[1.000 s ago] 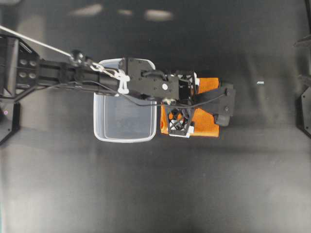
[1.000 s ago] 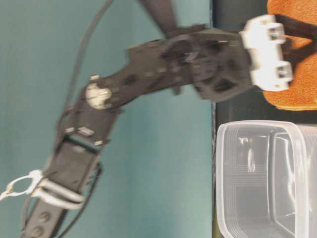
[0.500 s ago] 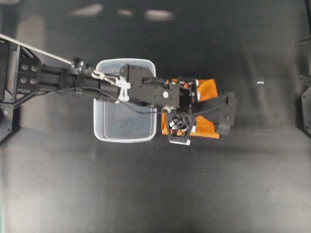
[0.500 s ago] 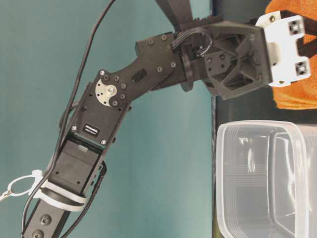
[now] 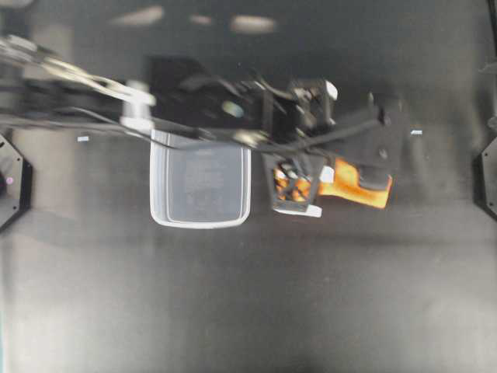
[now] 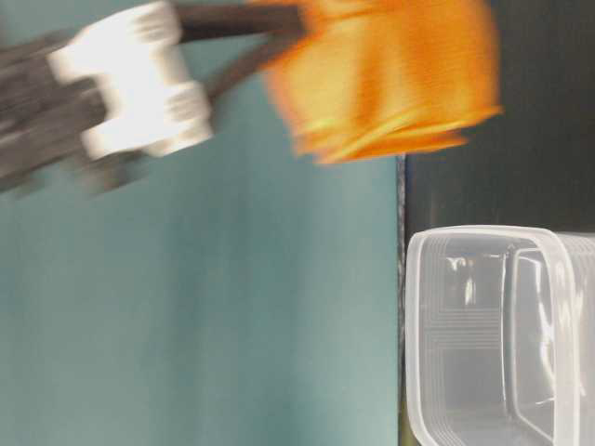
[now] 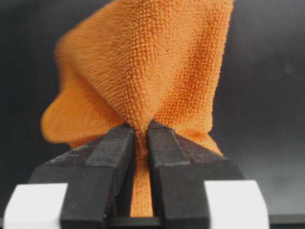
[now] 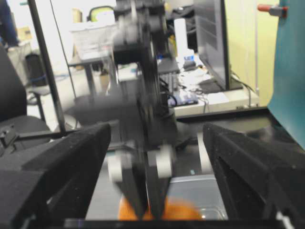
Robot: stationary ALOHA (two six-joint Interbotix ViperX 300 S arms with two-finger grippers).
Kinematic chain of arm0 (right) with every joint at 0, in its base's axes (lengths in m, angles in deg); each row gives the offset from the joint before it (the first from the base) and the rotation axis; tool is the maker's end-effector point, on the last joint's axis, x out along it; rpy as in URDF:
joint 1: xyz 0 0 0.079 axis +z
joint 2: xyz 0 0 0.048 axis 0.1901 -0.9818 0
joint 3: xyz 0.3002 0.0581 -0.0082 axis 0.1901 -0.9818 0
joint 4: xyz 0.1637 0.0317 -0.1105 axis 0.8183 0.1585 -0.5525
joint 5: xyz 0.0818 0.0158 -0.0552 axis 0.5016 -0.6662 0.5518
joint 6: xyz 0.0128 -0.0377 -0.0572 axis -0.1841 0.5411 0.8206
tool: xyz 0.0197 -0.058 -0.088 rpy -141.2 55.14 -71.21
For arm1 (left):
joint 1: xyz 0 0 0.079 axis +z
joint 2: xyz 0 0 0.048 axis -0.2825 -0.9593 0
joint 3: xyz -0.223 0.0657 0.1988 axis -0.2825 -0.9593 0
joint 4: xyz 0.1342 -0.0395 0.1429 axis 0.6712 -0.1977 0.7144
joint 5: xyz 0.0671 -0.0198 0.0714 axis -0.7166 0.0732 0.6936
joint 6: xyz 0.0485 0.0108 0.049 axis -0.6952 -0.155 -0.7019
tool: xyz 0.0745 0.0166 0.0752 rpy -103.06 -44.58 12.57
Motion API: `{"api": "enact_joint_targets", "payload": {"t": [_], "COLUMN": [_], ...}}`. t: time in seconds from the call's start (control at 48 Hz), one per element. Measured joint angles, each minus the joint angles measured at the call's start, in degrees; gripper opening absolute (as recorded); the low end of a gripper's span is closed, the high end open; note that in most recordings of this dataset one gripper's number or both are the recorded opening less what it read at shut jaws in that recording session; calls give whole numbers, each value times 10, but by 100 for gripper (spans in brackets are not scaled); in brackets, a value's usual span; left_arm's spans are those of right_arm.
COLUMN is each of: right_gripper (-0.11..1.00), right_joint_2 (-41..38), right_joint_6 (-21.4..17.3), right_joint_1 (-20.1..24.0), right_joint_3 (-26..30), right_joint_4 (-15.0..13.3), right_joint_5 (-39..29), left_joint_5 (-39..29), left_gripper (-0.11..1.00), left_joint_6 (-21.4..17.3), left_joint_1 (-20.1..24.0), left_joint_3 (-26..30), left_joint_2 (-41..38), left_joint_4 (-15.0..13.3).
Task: Place the orange towel into the container with the left arm.
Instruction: 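Lift the towel and carry it left over the clear container, then lower the towel into the container and open the left gripper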
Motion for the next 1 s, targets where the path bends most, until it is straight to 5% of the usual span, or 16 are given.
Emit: {"api": "enact_joint_targets", "payload": {"t": [0.208,0.417,0.667,1.0], "right_gripper": [76,76,76,76], "right_joint_2": [0,0,-1,-3], "right_joint_6": [0,0,-2,-4], "right_joint_1": [0,0,0,0], "right_joint_3": [0,0,-1,-2], "right_joint_4": [0,0,0,0], "right_joint_5": [0,0,0,0], "left_joint_5": [-91,-138,-36,46], "left_gripper": [5,5,5,5], "left_joint_6": [9,11,8,4], "left_joint_1": [-3,-4,13,18], "left_joint_3": [-47,-172,-317,-383], "left_joint_2": [84,162,240,259], "left_joint_4": [0,0,0,1]}}
